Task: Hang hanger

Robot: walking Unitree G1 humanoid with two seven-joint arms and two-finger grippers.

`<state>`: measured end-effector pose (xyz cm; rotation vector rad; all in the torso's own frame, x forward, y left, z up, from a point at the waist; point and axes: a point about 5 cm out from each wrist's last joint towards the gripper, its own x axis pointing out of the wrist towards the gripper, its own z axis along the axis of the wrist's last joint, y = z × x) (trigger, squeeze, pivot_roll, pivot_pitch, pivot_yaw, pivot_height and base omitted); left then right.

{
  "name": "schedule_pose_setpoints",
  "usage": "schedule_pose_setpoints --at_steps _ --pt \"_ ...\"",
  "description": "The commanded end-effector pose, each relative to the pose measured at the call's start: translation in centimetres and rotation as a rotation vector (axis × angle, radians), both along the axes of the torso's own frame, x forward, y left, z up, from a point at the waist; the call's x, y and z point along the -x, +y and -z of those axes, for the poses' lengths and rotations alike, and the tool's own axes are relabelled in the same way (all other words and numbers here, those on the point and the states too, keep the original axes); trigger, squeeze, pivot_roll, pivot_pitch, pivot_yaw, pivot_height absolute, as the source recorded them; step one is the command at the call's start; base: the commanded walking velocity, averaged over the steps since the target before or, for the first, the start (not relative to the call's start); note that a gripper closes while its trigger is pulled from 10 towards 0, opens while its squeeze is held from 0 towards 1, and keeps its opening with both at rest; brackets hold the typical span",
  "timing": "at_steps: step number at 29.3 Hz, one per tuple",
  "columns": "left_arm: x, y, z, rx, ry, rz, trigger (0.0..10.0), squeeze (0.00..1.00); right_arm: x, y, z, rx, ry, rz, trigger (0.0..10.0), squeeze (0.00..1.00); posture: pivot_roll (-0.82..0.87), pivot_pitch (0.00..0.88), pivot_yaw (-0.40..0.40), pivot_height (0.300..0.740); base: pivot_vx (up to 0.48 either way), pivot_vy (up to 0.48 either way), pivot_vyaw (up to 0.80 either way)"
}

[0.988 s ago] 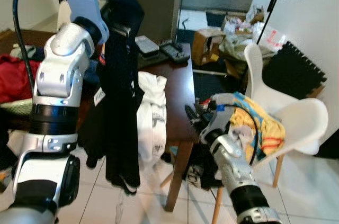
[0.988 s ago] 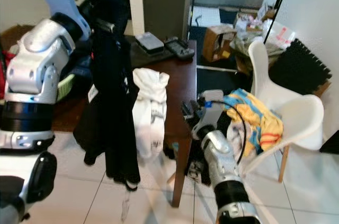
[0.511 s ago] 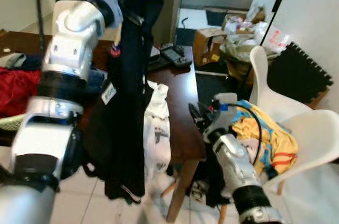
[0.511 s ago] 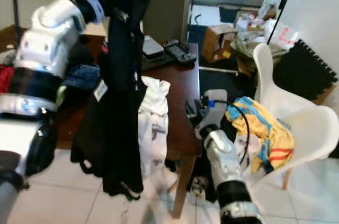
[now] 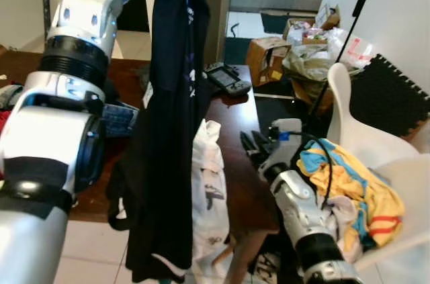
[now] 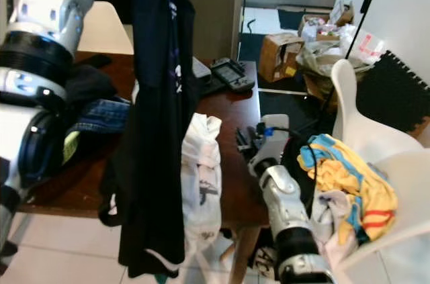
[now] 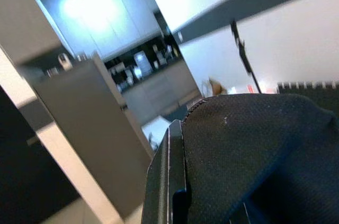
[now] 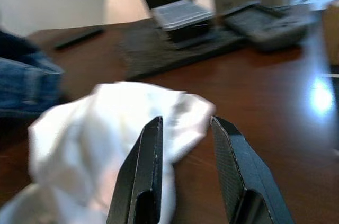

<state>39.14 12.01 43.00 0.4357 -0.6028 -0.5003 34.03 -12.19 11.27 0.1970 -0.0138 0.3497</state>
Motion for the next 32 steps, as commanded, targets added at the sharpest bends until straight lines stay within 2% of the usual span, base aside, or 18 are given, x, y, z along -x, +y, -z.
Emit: schedule_pose_setpoints --at_steps 1,3,5,7,8,9,12,17,19,20,21,23,24,25,26,30,31,32 --pt "-0.4 -1.4 1.7 -0.081 0.032 0.044 10.0 0.0 0.1 -0.9 0.2 0.005 0.0 0.03 10.0 0.0 0.03 0.0 -0.025 0.74 0.285 0.0 0.0" --pt "-1.1 -2.7 6.5 -0.24 0.178 0.141 10.0 0.0 0.3 -1.0 0.4 0.007 0.005 0.036 10.0 0.0 0.03 0.0 -0.016 0.74 0.0 0.0 0.0" --pt "-1.3 -3.0 10.2 -0.345 0.278 0.197 10.0 0.0 0.4 -1.2 0.5 0.009 0.008 0.04 10.0 0.0 0.03 0.0 -0.009 0.74 0.0 0.0 0.0" --pt "-1.3 -3.0 11.4 -0.371 0.305 0.211 10.0 0.0 0.4 -1.2 0.6 0.009 0.009 0.042 10.0 0.0 0.03 0.0 -0.009 0.74 0.0 0.0 0.0" --pt "-1.3 -2.8 12.7 -0.393 0.341 0.214 10.0 0.0 0.5 -1.2 0.7 0.01 0.01 0.043 10.0 0.0 0.03 0.0 0.004 0.74 0.0 0.0 0.0" --pt "-1.3 -2.8 12.7 -0.393 0.341 0.214 10.0 0.0 0.5 -1.2 0.7 0.01 0.01 0.043 10.0 0.0 0.03 0.0 0.004 0.74 0.0 0.0 0.0" --pt "-1.1 -2.1 17.0 -0.504 0.433 0.213 10.0 0.0 0.8 -1.5 0.9 0.012 0.012 0.06 10.0 0.0 0.02 0.0 0.022 0.74 0.0 0.0 0.0" --pt "-1.0 -1.7 18.1 -0.538 0.455 0.213 10.0 0.0 1.0 -1.6 1.0 0.01 0.013 0.069 10.0 0.0 0.02 0.0 0.024 0.74 0.0 0.0 0.0" --pt "-1.1 -1.4 18.0 -0.512 0.462 0.202 10.0 0.0 1.1 -1.7 1.1 0.01 0.015 0.07 10.0 0.0 0.02 0.0 0.026 0.74 0.0 0.0 0.0" --pt "-1.3 -0.9 17.4 -0.463 0.44 0.163 10.0 1.0 1.2 -1.7 1.2 0.011 0.017 0.071 10.0 0.0 0.02 0.0 0.027 0.74 0.0 0.0 0.0" --pt "-1.3 -0.9 17.4 -0.463 0.44 0.163 10.0 1.0 1.2 -1.7 1.2 0.011 0.017 0.071 10.0 0.0 0.02 0.0 0.027 0.74 0.0 0.0 0.0" --pt "-1.5 0.5 16.3 -0.364 0.442 0.124 10.0 1.0 1.4 -1.7 1.3 0.011 0.022 0.072 10.0 0.0 0.01 0.0 0.02 0.74 0.0 0.0 0.0" --pt "-1.5 0.5 16.3 -0.364 0.442 0.124 10.0 1.0 1.4 -1.7 1.3 0.011 0.022 0.072 10.0 0.0 0.01 0.0 0.02 0.74 0.0 0.0 0.0" --pt "-1.4 1.1 16.0 -0.329 0.469 0.139 10.0 0.12 1.4 -1.5 1.4 0.01 0.026 0.068 10.0 0.0 0.01 0.0 0.014 0.74 0.0 0.0 0.0" --pt "-1.1 1.6 16.1 -0.329 0.511 0.175 10.0 0.0 1.4 -1.4 1.4 0.01 0.03 0.063 10.0 0.0 0.01 0.0 0.009 0.74 0.0 0.0 0.0" --pt "-0.5 2.1 16.4 -0.358 0.559 0.225 10.0 0.0 1.4 -1.2 1.5 0.012 0.034 0.054 10.0 0.0 0.02 0.0 0.0 0.74 0.0 0.0 0.0" --pt "0.4 2.6 16.6 -0.388 0.609 0.283 10.0 0.0 1.4 -1.1 1.6 0.014 0.037 0.045 10.0 0.0 0.02 0.0 -0.004 0.74 0.0 0.0 0.0" --pt "0.4 2.6 16.6 -0.388 0.609 0.283 10.0 0.0 1.4 -1.1 1.6 0.014 0.037 0.045 10.0 0.0 0.02 0.0 -0.004 0.74 0.0 0.0 0.0"
